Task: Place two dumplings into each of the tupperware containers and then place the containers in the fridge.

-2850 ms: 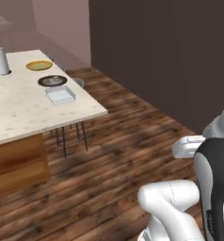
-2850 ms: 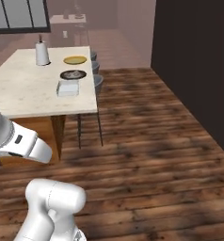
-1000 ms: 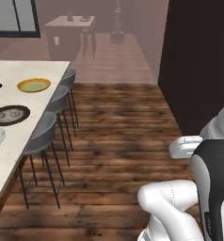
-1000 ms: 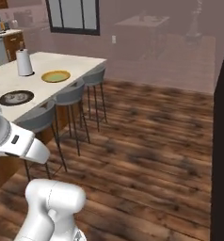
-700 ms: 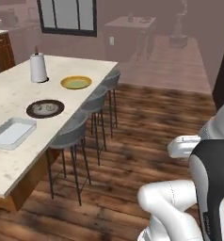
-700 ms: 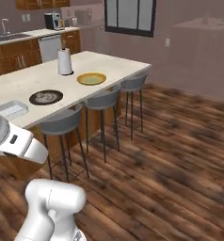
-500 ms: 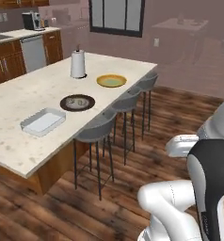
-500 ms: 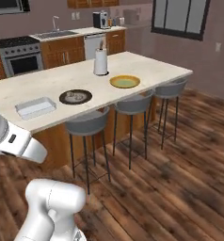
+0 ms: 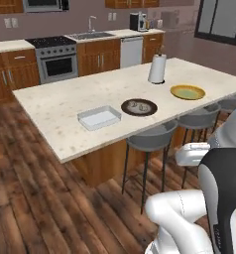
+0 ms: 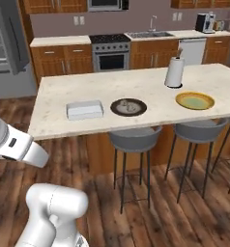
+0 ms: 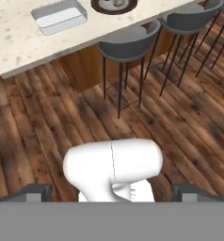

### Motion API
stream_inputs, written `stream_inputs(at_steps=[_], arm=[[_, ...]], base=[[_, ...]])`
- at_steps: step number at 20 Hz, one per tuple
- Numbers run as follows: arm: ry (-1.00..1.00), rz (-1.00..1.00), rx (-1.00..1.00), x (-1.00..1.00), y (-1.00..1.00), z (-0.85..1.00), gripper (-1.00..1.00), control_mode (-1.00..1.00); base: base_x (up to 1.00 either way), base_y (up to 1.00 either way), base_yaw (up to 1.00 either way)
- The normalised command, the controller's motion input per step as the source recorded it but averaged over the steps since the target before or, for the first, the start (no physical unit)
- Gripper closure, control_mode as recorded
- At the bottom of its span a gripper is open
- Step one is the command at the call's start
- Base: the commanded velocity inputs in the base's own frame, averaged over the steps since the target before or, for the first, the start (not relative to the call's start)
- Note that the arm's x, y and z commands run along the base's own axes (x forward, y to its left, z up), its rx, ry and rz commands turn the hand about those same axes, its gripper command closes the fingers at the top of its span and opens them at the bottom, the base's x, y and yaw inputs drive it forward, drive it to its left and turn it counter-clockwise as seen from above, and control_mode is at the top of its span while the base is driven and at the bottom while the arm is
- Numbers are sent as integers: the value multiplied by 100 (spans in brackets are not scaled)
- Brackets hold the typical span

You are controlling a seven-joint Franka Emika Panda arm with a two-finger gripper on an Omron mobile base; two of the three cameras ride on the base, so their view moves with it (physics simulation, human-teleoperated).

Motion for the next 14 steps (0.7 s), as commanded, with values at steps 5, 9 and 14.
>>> stream_inputs(at_steps=[5,9,14], arm=[[0,0,0,0,0,0,-100,100],[0,0,0,0,0,0,-100,100],[0,0,0,0,0,0,-100,100]], base=[[47,-74,48],[61,-77,20],[92,-13,42]])
